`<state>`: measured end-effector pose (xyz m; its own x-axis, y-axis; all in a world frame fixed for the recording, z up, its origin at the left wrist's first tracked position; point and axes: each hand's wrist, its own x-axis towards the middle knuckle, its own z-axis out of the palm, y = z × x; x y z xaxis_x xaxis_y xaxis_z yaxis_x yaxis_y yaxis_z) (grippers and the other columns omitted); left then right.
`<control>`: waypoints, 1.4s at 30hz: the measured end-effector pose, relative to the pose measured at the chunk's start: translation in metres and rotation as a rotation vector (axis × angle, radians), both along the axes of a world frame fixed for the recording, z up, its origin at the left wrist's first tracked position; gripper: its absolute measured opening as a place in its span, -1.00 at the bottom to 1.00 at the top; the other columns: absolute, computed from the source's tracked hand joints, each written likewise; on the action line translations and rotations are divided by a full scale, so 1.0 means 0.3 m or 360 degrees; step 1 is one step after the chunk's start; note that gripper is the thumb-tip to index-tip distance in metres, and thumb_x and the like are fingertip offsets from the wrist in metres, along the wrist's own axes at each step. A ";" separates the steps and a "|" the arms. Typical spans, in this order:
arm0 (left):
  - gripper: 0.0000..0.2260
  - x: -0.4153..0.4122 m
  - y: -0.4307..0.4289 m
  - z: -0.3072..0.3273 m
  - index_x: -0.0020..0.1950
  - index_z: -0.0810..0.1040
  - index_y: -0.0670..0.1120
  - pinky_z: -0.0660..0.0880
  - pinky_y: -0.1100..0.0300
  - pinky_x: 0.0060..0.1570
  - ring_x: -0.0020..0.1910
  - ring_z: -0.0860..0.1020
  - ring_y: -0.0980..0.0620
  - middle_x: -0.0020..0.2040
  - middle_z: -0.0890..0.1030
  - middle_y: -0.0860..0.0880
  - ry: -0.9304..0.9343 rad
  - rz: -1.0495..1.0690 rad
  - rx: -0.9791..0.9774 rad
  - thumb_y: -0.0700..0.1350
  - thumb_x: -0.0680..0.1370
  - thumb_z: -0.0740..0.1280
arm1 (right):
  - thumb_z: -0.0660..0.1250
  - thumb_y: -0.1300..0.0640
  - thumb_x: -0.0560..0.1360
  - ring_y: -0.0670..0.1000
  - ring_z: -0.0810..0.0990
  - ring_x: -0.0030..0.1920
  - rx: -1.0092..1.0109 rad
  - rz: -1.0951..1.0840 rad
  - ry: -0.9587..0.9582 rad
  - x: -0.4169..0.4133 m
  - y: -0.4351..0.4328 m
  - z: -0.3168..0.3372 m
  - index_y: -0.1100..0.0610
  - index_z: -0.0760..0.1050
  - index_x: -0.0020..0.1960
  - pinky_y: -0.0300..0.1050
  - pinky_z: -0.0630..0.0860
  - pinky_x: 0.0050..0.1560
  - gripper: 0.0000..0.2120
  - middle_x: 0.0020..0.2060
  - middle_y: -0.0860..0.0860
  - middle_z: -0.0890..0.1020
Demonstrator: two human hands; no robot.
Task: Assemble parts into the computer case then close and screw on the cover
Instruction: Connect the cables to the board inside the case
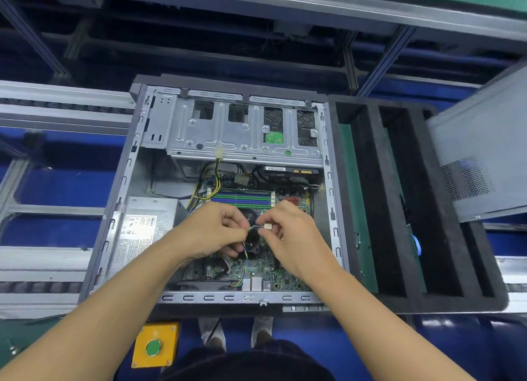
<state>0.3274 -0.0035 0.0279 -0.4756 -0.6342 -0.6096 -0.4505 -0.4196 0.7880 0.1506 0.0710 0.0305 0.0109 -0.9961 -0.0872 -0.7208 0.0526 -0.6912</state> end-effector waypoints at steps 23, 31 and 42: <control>-0.94 -0.003 0.024 0.009 -0.14 0.58 -0.26 0.58 0.19 -0.37 -0.40 0.59 0.01 -0.35 0.61 -0.13 0.0160 0.0145 -0.0195 -0.34 0.50 0.43 | 0.33 0.28 0.58 -0.13 0.28 -0.21 -0.0131 0.0148 0.0155 0.019 0.010 0.033 0.21 0.51 -0.03 -0.21 0.27 -0.18 -0.98 -0.14 -0.10 0.40; -0.90 0.005 0.032 -0.019 -0.22 0.69 -0.05 0.58 0.24 -0.33 -0.39 0.65 0.05 -0.34 0.68 -0.03 -0.0119 -0.0134 -0.0378 -0.21 0.48 0.49 | 0.32 0.17 0.62 0.00 0.48 -0.06 0.0159 0.0331 0.0306 0.016 0.000 -0.011 0.12 0.54 0.02 -0.10 0.43 -0.05 -0.97 -0.06 -0.04 0.51; -0.72 -0.184 0.081 0.012 -0.39 0.32 -0.08 0.38 0.10 -0.34 -0.31 0.48 -0.11 -0.35 0.45 -0.08 -0.0909 -0.1084 -0.1041 -0.14 0.45 0.36 | 0.30 0.29 0.56 0.14 0.53 -0.18 0.0975 0.0403 0.0738 0.017 -0.015 -0.055 0.24 0.59 0.11 -0.09 0.45 -0.19 -0.84 0.05 0.20 0.62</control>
